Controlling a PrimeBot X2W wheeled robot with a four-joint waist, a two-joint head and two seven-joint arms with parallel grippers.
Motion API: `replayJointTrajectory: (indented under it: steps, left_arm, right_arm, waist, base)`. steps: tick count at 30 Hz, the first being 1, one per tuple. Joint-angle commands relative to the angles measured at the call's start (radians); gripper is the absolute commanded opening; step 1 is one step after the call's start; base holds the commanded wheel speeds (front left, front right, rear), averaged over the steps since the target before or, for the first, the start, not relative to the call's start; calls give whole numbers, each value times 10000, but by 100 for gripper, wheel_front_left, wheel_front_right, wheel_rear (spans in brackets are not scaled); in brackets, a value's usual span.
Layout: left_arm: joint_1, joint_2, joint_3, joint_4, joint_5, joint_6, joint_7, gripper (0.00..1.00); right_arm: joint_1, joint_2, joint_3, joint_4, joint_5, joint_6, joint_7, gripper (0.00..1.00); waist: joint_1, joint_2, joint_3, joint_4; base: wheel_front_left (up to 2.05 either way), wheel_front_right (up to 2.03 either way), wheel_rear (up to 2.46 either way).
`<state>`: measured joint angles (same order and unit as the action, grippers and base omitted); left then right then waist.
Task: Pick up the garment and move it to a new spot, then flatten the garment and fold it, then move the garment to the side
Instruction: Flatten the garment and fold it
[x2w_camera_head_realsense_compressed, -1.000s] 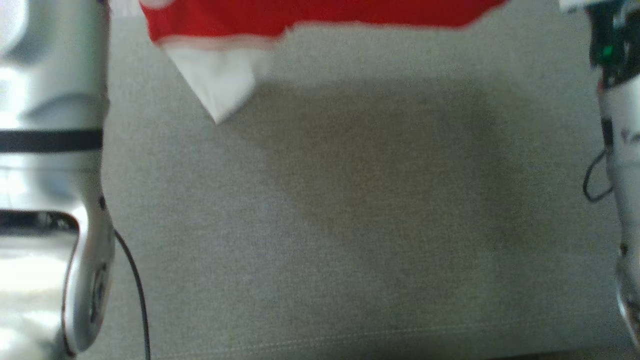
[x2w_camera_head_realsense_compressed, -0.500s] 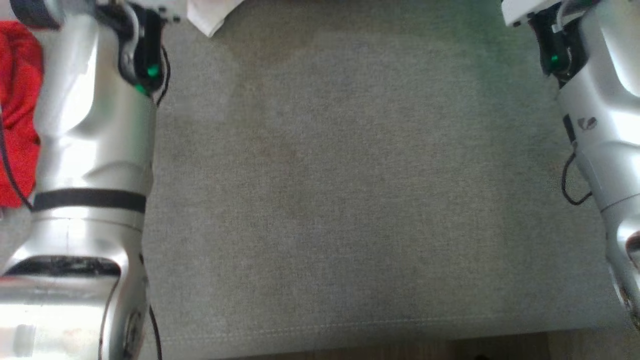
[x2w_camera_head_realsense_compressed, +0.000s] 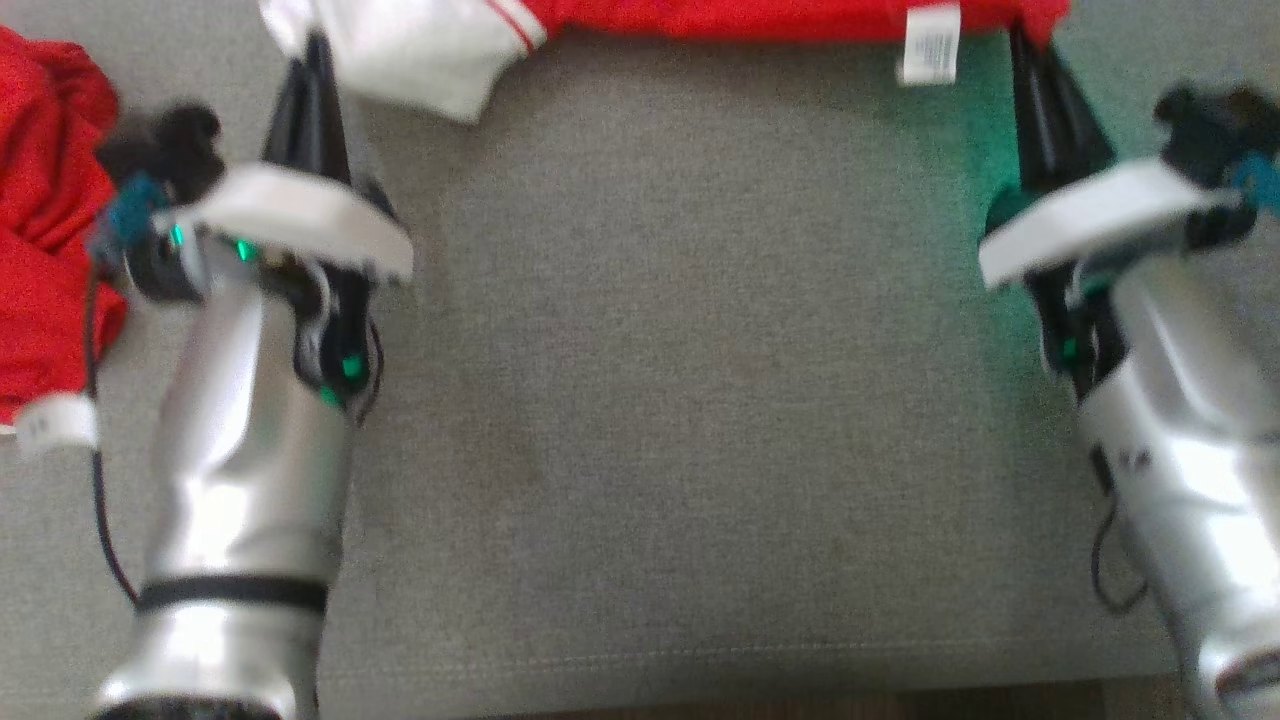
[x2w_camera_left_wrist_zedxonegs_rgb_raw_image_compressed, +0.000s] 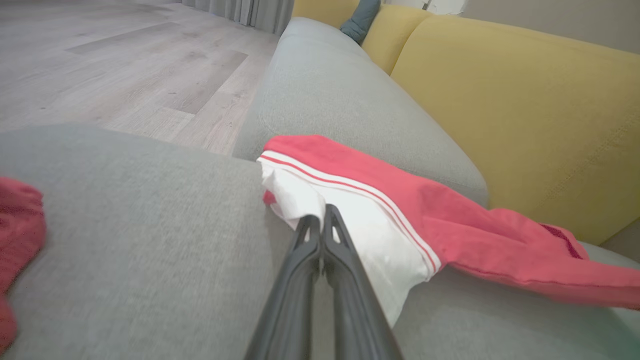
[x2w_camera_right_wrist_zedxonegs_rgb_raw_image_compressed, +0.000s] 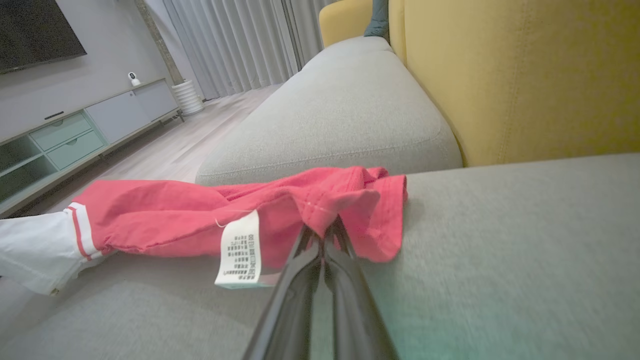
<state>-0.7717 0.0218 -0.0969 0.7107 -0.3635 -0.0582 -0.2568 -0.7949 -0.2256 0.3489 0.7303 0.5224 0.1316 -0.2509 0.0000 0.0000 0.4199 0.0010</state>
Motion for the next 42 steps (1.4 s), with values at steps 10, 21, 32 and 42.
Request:
replayJointTrajectory:
  steps: [10, 21, 32, 42]
  left_arm:
    - [3922, 286, 224, -2668, 701, 255, -49, 0]
    - [8000, 300, 382, -4958, 630, 742, 724, 0]
    - [10335, 296, 154, -7855, 541, 1597, 2550, 0]
    - [10328, 574, 274, -8646, 451, 1830, 3358, 0]
  right_arm:
    - [4065, 363, -863, -2124, -636, -9, -108, 0]
    - [7316, 419, -1692, -4102, -1408, -9, 769, 0]
    - [9383, 656, -2651, -5872, -1877, -9, 2037, 0]
    - [9511, 781, -2904, -6163, -2077, -9, 2924, 0]
  waist:
    - [0, 0, -1639, 23]
    - [0, 0, -3431, -32]
    - [0, 0, -4082, 19]
    - [0, 0, -3873, -87]
  base:
    - [0, 0, 0]
    - [0, 0, 0]
    - [0, 0, 0]
    - [0, 0, 0]
